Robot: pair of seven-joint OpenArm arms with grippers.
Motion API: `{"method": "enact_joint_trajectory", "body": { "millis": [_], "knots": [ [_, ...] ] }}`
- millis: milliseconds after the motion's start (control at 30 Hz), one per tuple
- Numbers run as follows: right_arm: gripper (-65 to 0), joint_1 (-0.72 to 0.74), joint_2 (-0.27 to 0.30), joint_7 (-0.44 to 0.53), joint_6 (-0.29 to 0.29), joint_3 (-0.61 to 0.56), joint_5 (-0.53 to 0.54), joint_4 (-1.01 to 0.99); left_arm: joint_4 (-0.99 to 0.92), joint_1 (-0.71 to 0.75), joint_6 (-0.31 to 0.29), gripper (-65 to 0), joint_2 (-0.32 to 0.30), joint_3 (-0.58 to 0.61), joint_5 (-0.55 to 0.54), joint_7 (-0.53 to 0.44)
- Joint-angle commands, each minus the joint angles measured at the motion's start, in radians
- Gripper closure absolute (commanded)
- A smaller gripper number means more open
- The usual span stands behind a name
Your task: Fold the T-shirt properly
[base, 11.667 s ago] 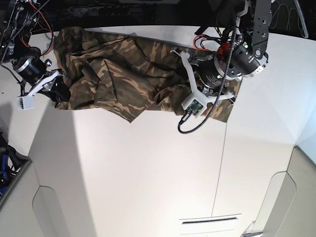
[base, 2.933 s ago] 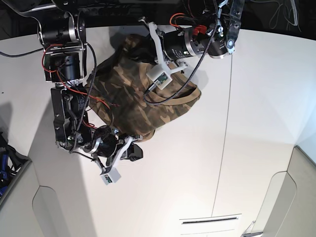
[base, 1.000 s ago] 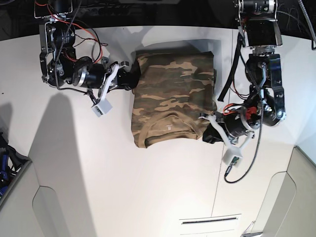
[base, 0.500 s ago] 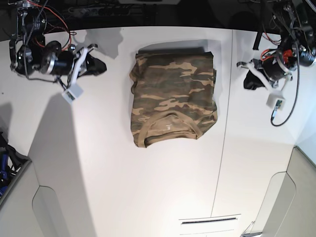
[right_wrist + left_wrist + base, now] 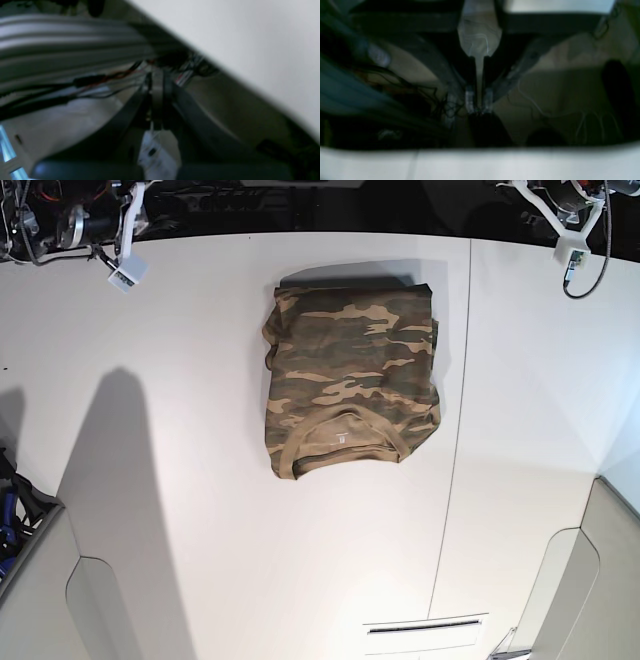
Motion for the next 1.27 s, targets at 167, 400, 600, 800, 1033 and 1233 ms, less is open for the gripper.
{"method": "enact_joint_trajectory", "body": {
  "millis": [167,400,600,800,1033,1233],
  "knots": [
    [0.0,-0.140,0.008,0.006,0.003,0.006,0.011,0.001,-0.154,0.043,-0.017,-4.3,-0.013,-0.005,-0.008,-0.051],
    [0.0,-0.230,-0.004,0.030,0.003,0.003,-0.003,-0.150,-0.455,0.039,-0.034,-4.3,-0.020,0.061,-0.021,-0.209],
    [0.0,-0.224,-0.052,0.161,0.003,-0.011,-0.075,-0.394,-0.703,-0.029,-0.033,-4.3,-0.076,0.255,0.026,-0.242],
    [0.0,-0.140,-0.075,0.254,-0.018,-0.076,-0.320,-0.584,-0.906,-0.173,0.047,-4.3,-0.079,0.444,0.126,-0.266],
    [0.0,0.033,-0.078,0.254,-0.104,-0.235,-0.370,-0.809,-1.177,-0.355,0.182,-4.3,-0.066,0.674,0.230,-0.328],
    [0.0,0.181,-0.079,0.254,-0.171,-0.357,-0.396,-0.962,-1.387,-0.492,0.210,-4.3,-0.013,0.782,0.283,-0.330]
  ]
}}
